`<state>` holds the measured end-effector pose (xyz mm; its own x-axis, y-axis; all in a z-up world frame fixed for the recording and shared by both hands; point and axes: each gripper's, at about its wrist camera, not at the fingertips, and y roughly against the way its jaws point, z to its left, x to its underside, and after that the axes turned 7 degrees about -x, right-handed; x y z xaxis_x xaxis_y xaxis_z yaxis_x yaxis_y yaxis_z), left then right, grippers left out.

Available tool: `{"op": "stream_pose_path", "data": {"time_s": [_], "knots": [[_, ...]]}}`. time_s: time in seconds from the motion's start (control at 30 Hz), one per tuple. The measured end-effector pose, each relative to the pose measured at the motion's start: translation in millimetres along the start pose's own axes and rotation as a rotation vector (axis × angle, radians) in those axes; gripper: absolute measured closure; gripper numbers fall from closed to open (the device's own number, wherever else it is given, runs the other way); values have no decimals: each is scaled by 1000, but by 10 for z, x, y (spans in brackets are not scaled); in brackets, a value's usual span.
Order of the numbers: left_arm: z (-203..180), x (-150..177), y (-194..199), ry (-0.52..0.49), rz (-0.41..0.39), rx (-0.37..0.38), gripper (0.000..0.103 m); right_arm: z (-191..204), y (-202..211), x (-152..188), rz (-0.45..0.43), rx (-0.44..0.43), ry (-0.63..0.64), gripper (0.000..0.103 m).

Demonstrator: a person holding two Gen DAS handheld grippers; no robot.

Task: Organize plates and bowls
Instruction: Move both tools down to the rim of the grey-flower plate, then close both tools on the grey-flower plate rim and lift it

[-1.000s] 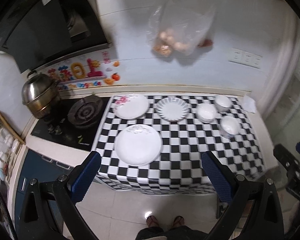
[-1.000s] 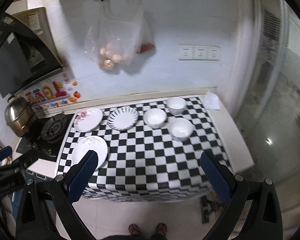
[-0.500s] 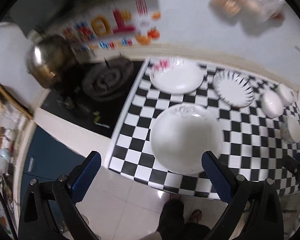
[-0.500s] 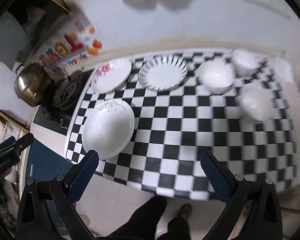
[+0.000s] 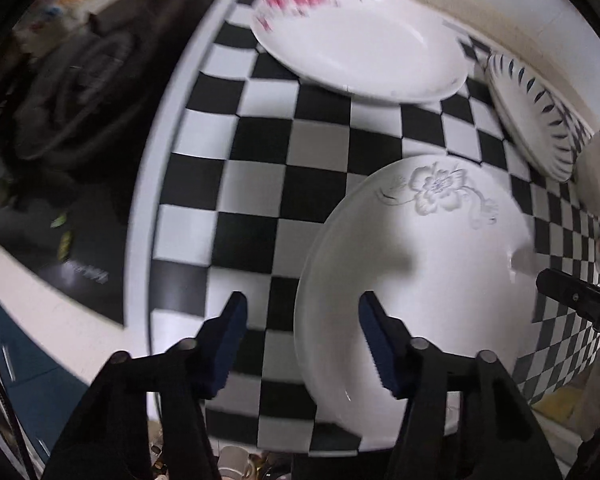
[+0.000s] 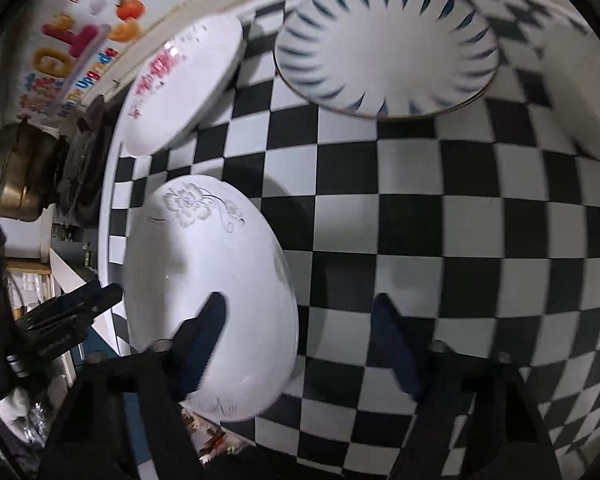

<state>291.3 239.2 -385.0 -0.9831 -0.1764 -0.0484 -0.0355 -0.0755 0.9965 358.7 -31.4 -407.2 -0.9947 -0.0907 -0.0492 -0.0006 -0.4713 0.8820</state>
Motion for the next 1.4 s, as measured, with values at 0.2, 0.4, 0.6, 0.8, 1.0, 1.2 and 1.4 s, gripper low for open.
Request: {"op": "stream_pose_path", "data": {"time_s": [0.2, 0.4, 0.6, 0.8, 1.0, 1.2, 1.4], "knots": [[-92, -116, -134, -40, 54, 79, 66, -6, -308, -90, 77, -62, -45, 61], [-162, -161, 27, -32, 47, 84, 70, 20, -479, -87, 124, -79, -31, 78], [-256, -110, 252, -9, 52, 48, 72, -1, -476, -62, 145, -83, -3, 86], [-428, -97, 557, -9, 41, 50, 72, -85, -368, -7, 148, -101, 2, 87], [-765, -176, 945, -30, 15, 56, 72, -252, -63, 22, 111, -110, 8, 88], [-1149, -361, 1192, -76, -14, 66, 72, -514, 304, 1, 75, -124, 13, 88], [-1456, -555, 1513, -121, -26, 79, 72, -831, 615, 0, 34, -126, -20, 88]]}}
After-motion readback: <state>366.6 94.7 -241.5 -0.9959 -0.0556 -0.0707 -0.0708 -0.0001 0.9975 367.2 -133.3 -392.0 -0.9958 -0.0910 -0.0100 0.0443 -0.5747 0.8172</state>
